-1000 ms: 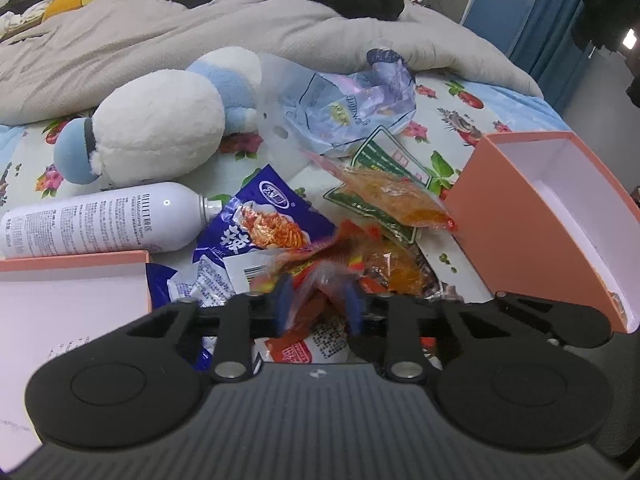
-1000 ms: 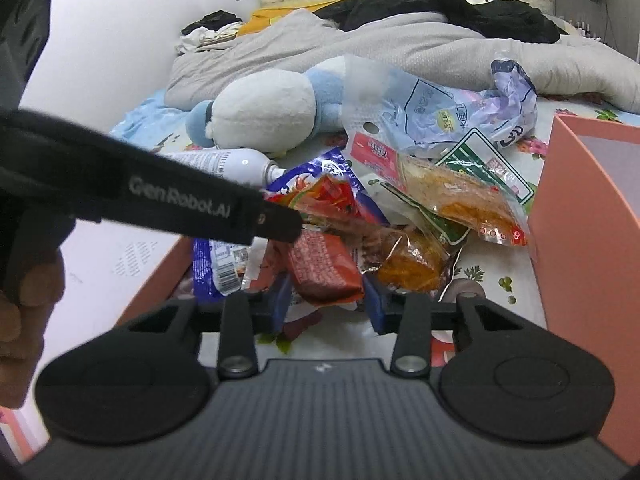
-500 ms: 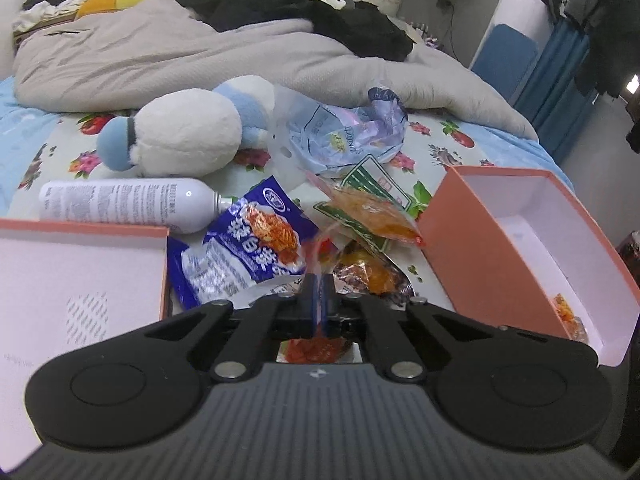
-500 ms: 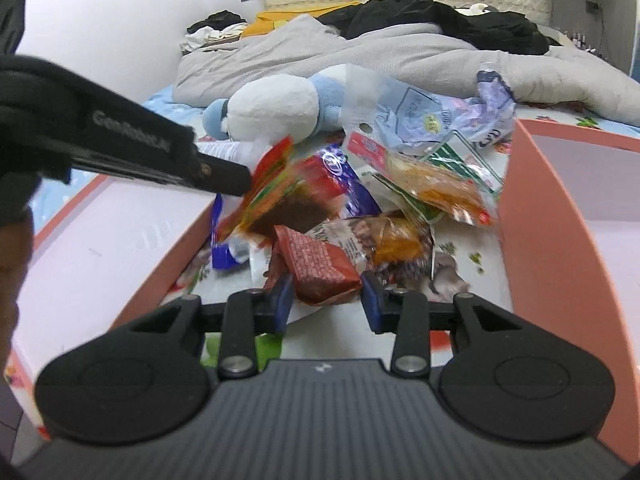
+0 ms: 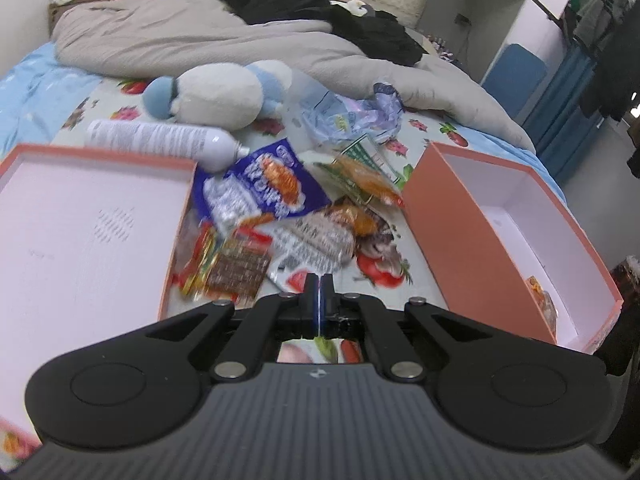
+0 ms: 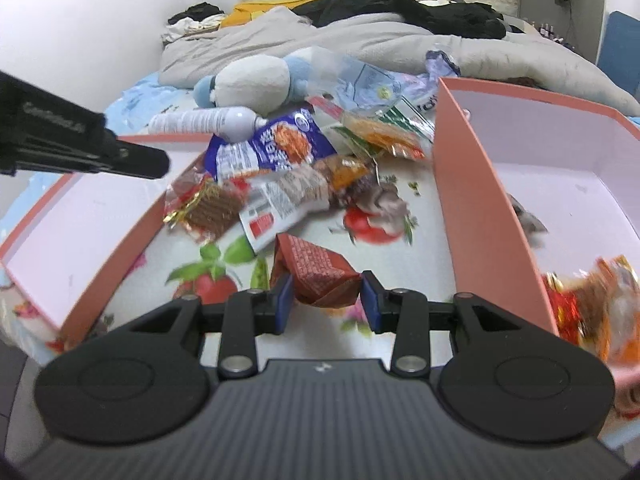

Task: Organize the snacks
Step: 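Grasp a brown stick-snack pack with the left tool while the right tool grasps the red packet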

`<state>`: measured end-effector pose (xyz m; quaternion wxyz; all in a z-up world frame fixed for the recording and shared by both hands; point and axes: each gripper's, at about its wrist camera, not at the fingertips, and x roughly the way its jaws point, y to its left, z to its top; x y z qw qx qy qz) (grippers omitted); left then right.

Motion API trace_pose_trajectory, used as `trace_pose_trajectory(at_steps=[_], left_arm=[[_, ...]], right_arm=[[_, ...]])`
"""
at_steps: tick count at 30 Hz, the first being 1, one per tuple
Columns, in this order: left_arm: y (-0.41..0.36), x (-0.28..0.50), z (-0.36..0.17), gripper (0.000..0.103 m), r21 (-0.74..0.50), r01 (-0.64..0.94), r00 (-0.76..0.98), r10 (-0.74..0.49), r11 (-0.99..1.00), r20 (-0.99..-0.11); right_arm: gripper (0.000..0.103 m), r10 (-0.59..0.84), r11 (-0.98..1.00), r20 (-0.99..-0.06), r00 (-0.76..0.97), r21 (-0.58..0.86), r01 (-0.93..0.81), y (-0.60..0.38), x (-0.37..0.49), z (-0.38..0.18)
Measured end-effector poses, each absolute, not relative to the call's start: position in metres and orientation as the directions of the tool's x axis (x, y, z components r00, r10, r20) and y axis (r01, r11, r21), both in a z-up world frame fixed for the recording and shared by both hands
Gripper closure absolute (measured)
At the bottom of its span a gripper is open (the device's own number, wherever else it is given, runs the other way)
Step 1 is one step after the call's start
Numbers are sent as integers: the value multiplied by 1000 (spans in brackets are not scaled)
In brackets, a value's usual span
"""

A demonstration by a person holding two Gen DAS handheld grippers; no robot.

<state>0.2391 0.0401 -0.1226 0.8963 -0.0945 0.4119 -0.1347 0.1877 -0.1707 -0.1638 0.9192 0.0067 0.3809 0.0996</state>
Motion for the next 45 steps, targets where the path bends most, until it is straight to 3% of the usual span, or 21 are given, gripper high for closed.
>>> trace_pose_trajectory(at_steps=[9,11,13,16,18,31,33,39,45], left_arm=[[56,221,-142,101,-257,120,596,-276,959,-754],[56,229,-147,90,-245,119,582,-267,962,-768],[54,240,-152,58,-228,125,569,-258,966,-781],[45,256,-158,44,-171,166,570,-236,971,-787],[38,270,-163,41,-137,194,563,-225,971,-795],[3,343,-219,41,167,362,526,-53,917,-849],[8,349,-227,41,160,366,507,-52,917,-860],[32,360,-237,45,39,314,479,-122,949,-869],[37,356,-238,49,23,321,492,-146,947,-858]], right_arm=[[58,203,977,-744,637,115,-178,-176,164,-177],[48,202,977,-735,648,108,-183,-176,162,-176],[46,204,977,-726,657,104,-189,-176,162,-173],[46,206,975,-721,662,97,-199,-177,167,-172],[46,212,973,-725,655,94,-211,-177,172,-175],[52,261,929,-776,574,41,-367,-162,201,-195],[65,282,924,-781,557,65,-376,-161,204,-197],[63,262,919,-806,531,40,-393,-155,211,-205],[65,260,915,-812,522,36,-401,-151,216,-205]])
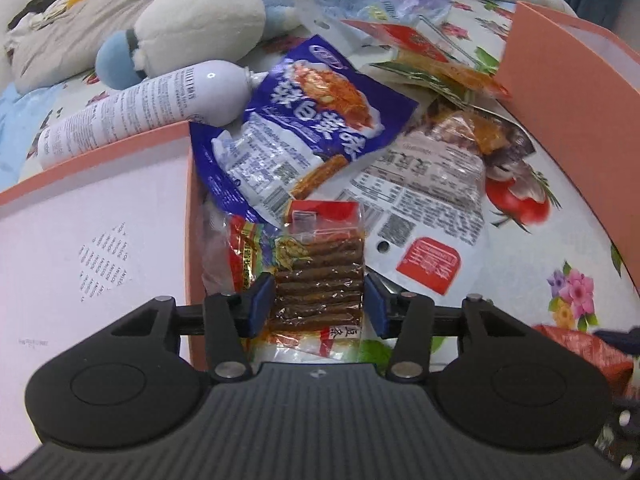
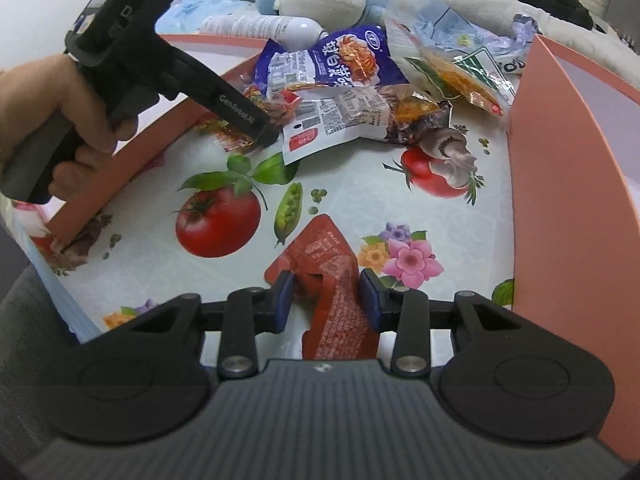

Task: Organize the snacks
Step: 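Grasp a brown stick-snack pack with the left tool while the right tool grasps the red packet, then carry both held snacks over the deeper pink box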

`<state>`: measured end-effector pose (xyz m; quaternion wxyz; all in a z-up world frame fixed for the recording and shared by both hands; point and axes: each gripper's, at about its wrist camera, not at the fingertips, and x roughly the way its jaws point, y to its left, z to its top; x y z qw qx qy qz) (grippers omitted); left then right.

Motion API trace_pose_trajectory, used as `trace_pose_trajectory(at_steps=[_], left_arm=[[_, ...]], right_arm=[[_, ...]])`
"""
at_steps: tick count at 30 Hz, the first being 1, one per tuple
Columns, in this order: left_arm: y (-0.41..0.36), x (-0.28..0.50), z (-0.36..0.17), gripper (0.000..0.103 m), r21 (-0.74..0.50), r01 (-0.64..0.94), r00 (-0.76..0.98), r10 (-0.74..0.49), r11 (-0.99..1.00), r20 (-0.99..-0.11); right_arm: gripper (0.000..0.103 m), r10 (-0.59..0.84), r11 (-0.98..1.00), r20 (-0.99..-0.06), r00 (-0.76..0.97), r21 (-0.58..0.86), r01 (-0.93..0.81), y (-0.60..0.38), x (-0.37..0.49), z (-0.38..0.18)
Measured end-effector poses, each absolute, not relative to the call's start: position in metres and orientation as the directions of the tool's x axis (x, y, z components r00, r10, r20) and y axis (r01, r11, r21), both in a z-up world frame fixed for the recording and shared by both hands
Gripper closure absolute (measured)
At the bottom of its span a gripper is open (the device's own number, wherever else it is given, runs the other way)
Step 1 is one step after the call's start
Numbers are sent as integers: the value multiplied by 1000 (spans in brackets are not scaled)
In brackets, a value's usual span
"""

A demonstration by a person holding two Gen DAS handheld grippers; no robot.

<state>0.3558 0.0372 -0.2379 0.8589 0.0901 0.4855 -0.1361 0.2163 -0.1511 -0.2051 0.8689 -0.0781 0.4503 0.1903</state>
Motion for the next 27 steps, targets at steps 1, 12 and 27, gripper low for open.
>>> trace_pose_trajectory(at_steps=[1,12,27], left_arm=[[38,354,-237,50,11,321,489,-155,947,-858],[42,305,-199,90,-100,212,525,-199,972,-827],[41,208,-144,97,-241,134,623,-271,961,-734]], right_arm=[[66,260,921,-811,524,45,-387,-152,217,-204],[67,231,961,-771,594,87,-262,-166,196,-182],[67,194,981,-687,700,114,-159,-181,145,-133]])
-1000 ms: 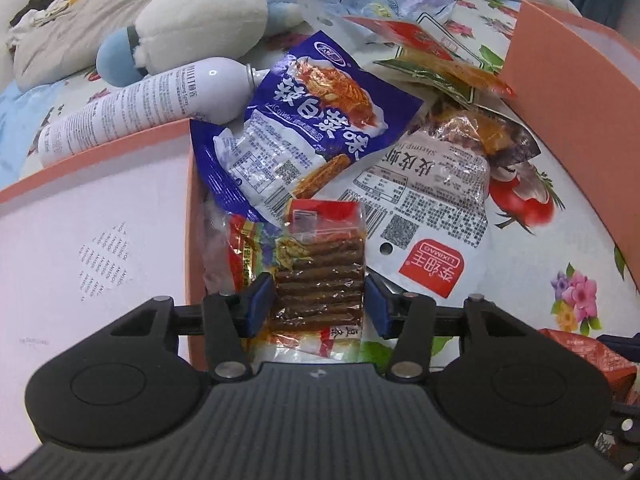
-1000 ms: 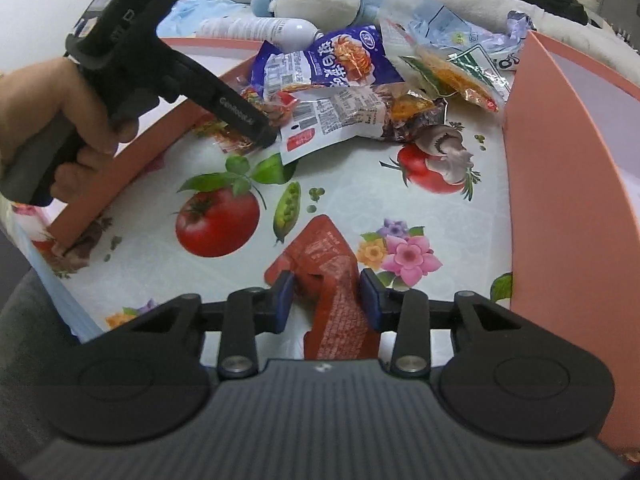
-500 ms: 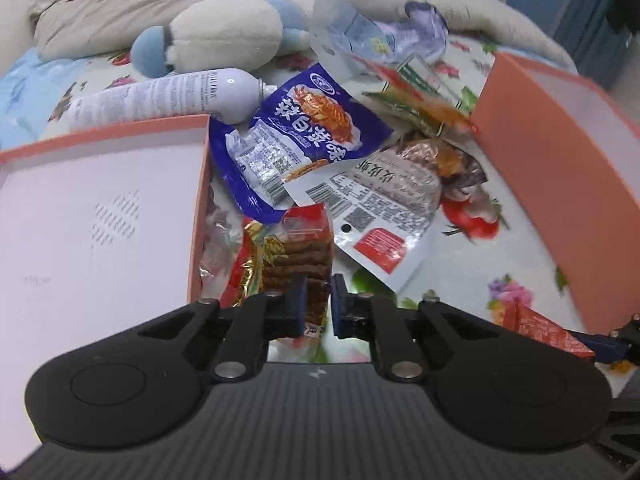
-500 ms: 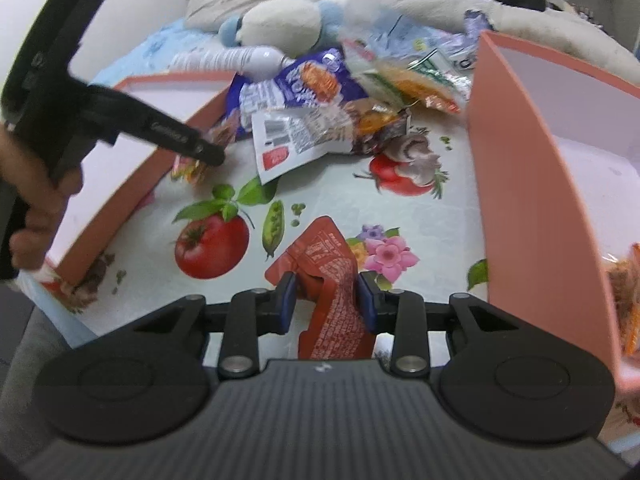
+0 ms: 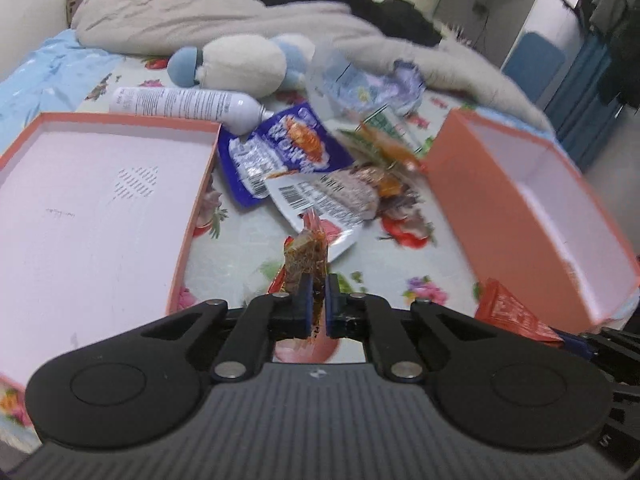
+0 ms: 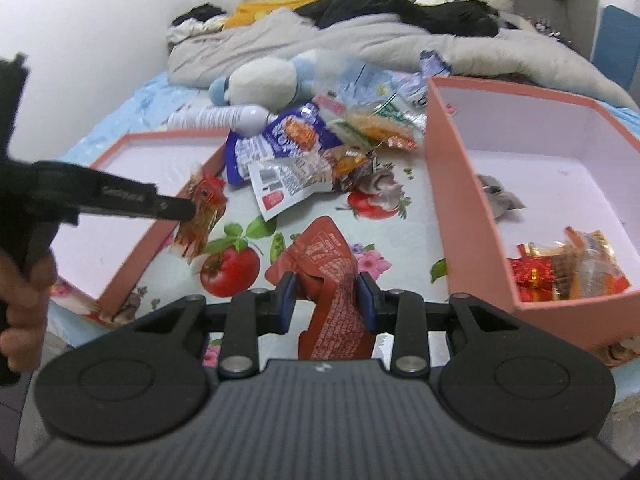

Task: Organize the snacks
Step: 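Carry both held snacks over the deeper pink box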

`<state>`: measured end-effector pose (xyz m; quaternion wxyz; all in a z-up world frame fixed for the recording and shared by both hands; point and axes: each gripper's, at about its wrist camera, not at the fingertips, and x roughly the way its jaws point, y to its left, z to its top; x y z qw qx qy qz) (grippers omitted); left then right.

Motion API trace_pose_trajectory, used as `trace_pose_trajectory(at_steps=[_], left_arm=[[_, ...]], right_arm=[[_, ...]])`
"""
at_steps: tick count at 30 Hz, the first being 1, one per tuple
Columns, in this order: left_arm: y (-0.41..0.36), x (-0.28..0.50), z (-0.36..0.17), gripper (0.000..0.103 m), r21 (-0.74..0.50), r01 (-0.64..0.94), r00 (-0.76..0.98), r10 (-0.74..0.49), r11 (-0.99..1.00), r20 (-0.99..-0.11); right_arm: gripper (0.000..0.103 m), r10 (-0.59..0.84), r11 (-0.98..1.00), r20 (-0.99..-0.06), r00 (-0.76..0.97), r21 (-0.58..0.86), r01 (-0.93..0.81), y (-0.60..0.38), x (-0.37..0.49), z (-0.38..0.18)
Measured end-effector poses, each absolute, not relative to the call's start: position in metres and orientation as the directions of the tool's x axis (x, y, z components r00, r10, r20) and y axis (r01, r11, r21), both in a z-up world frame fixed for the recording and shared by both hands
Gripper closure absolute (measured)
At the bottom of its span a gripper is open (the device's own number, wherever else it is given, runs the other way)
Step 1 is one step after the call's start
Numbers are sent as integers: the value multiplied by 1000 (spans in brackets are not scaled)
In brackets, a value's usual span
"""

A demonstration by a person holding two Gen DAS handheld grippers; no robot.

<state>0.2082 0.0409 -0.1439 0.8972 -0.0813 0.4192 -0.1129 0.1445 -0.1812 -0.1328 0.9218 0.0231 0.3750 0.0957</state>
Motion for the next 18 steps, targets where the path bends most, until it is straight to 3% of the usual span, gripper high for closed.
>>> trace_pose_trajectory(at_steps=[18], left_arm=[[-5,113,-66,97,-373,205,708,-400,905,-582]], right_arm=[[67,127,988,-588,799,146,-50,-221,81,-66]])
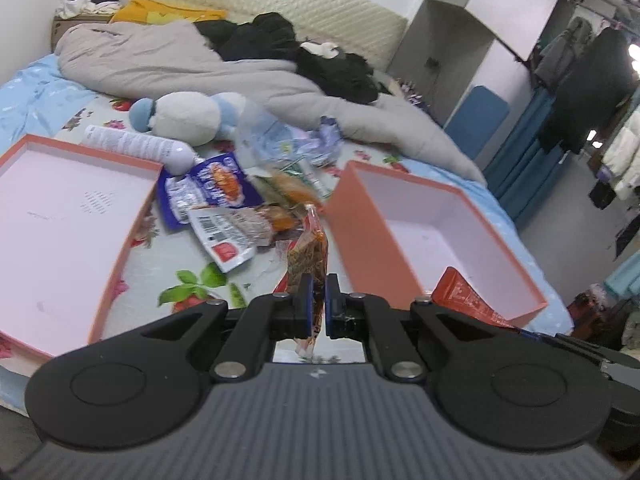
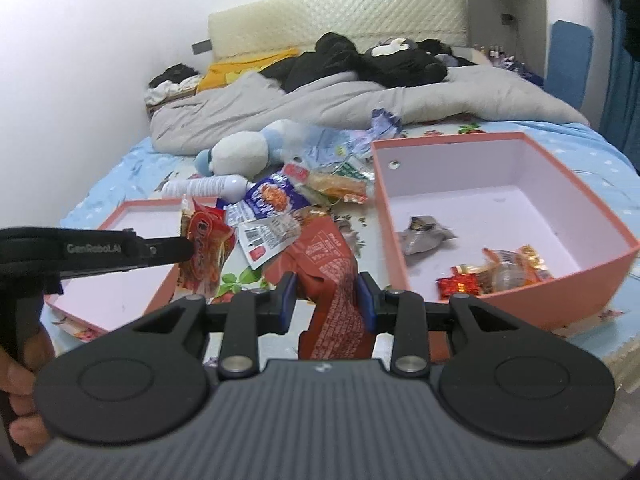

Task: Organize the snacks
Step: 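Carry both held snacks over the deeper pink box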

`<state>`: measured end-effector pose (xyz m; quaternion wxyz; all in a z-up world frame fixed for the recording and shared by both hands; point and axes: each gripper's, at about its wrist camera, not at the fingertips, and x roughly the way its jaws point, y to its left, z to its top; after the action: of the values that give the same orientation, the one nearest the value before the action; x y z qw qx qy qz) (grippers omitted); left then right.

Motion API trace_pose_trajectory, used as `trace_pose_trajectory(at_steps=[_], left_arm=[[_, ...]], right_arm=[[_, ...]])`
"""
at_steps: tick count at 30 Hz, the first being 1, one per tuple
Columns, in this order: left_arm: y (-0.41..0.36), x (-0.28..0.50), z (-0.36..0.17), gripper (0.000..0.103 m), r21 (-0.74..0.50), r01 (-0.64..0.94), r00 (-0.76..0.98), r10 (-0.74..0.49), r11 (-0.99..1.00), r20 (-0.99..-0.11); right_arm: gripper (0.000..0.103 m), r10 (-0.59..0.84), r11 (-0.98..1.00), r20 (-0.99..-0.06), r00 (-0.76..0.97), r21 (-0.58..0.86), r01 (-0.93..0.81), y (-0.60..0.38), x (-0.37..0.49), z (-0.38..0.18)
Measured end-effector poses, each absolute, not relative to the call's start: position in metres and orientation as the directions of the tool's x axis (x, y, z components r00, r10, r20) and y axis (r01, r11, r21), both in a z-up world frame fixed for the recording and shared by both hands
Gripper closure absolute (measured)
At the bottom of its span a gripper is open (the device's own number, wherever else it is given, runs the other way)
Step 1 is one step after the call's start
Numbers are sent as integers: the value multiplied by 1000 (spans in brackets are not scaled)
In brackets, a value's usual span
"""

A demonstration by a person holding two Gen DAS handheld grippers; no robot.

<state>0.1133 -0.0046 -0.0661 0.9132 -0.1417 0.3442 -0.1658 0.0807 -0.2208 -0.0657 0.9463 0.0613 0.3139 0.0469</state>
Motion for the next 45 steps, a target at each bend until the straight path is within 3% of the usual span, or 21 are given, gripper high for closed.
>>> trace_pose_trajectory(at_steps=[10,20,29,45], left_arm=[[-43,105,-34,97,-394,335,685,-508,856,-522],[-100,144,-22,97,-417,430,614,-598,801,-515],[-169,213,-33,97,-405,477,541,-624,780,-565],[-250,326,-102,97,-377,489,426,-592,787,-684]], right_arm=[[67,31,991,-562,826,127,49,-261,58,-46],[67,-17,983,-580,814,140,121,-297,80,-46],[67,-49,973,-600,798,153,175,-346,135,-55],[66,-59,958,-680,731,166,232,-405,230,-118]])
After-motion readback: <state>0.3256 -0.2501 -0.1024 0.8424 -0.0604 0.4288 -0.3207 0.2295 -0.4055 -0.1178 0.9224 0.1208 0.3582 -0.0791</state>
